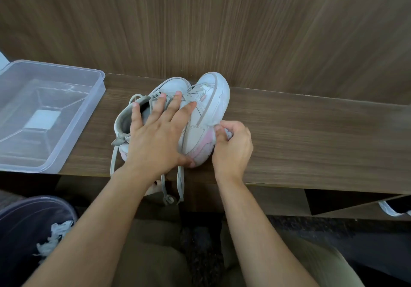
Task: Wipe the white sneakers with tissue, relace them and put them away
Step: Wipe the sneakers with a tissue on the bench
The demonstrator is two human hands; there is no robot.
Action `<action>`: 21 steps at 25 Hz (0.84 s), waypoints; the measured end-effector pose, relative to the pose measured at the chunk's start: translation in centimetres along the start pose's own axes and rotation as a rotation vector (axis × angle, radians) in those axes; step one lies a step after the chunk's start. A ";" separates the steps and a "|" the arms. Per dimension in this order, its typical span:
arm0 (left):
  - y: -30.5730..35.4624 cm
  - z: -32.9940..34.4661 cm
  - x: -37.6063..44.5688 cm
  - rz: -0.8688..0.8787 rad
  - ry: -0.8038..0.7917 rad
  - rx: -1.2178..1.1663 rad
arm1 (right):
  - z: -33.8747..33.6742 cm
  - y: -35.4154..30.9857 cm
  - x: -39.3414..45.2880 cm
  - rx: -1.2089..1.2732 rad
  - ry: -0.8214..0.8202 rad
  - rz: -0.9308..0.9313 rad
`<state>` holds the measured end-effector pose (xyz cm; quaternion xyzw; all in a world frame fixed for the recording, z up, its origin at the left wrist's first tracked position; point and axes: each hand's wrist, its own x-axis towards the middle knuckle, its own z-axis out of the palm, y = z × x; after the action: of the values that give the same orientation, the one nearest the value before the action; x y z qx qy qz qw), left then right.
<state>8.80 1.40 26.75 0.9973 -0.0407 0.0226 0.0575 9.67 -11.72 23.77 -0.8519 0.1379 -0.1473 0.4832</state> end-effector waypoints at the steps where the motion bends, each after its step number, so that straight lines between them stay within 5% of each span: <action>1: 0.0 0.1 -0.1 -0.002 0.011 -0.003 | -0.1 0.0 0.0 0.006 0.008 0.027; 7: -0.1 0.2 -0.3 0.039 0.041 -0.057 | 0.1 0.0 -5.4 -0.024 0.059 -0.010; 11: -0.9 -0.1 -1.9 0.024 0.246 -0.445 | -0.1 -0.9 -0.2 -0.044 0.065 0.013; 14: -0.8 -0.1 -2.5 -0.059 0.363 -0.509 | 0.3 -1.7 -1.6 -0.024 0.003 -0.192; 18: -0.2 -0.1 -2.6 -0.144 0.350 -0.513 | 1.4 -1.4 -4.3 -0.065 -0.089 -0.556; 21: -0.3 -0.5 -2.6 -0.158 0.314 -0.491 | 1.7 -2.1 -2.4 -0.151 -0.113 -0.644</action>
<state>6.18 1.95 27.04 0.9380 0.0424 0.1615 0.3038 8.29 -8.43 24.44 -0.8920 -0.1549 -0.2343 0.3542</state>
